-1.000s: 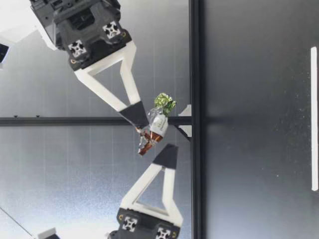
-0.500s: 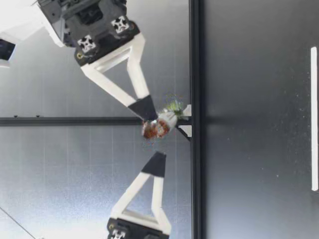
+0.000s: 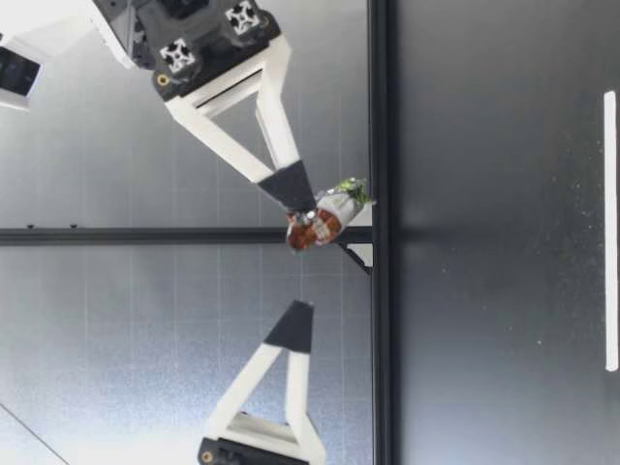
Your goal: Pick up the candy and unwrap it.
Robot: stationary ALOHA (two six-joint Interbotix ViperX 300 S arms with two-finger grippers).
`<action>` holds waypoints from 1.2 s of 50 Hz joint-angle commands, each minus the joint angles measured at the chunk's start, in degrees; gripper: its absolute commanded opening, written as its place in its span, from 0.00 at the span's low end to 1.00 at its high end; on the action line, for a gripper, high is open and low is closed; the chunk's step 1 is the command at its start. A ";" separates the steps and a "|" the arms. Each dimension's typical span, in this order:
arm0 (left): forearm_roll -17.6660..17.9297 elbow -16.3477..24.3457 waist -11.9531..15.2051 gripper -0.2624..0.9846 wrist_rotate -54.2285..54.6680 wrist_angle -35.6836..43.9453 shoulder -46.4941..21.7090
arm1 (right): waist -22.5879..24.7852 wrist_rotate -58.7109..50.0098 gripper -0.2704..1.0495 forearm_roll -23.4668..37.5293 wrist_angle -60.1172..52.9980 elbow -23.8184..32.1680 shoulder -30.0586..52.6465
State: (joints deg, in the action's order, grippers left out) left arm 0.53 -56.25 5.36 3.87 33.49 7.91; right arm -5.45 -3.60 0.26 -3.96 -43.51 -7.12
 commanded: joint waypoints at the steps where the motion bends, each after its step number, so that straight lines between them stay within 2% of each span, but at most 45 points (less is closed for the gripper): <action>1: -0.35 1.23 -0.09 0.23 0.00 0.53 1.32 | -0.53 -0.09 0.54 -0.09 1.67 0.79 0.26; 11: -0.35 1.05 -0.09 0.22 0.00 0.53 1.32 | -0.53 -0.09 0.54 -0.18 11.60 2.81 0.44; 21: -0.35 1.05 -0.09 0.23 0.00 0.53 1.41 | -0.53 0.18 0.54 -0.09 16.35 5.71 1.14; 39: -0.35 1.05 -0.09 0.23 -0.88 0.53 1.32 | -0.53 0.53 0.54 0.35 11.87 6.77 -0.18; 60: -0.44 1.05 -0.09 0.22 -1.23 0.97 1.58 | -0.53 0.70 0.54 0.53 3.43 2.64 -4.13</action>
State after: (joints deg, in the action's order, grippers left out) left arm 0.18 -56.16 5.36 2.72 33.66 8.00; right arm -5.45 -2.99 0.70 1.23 -40.96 -9.32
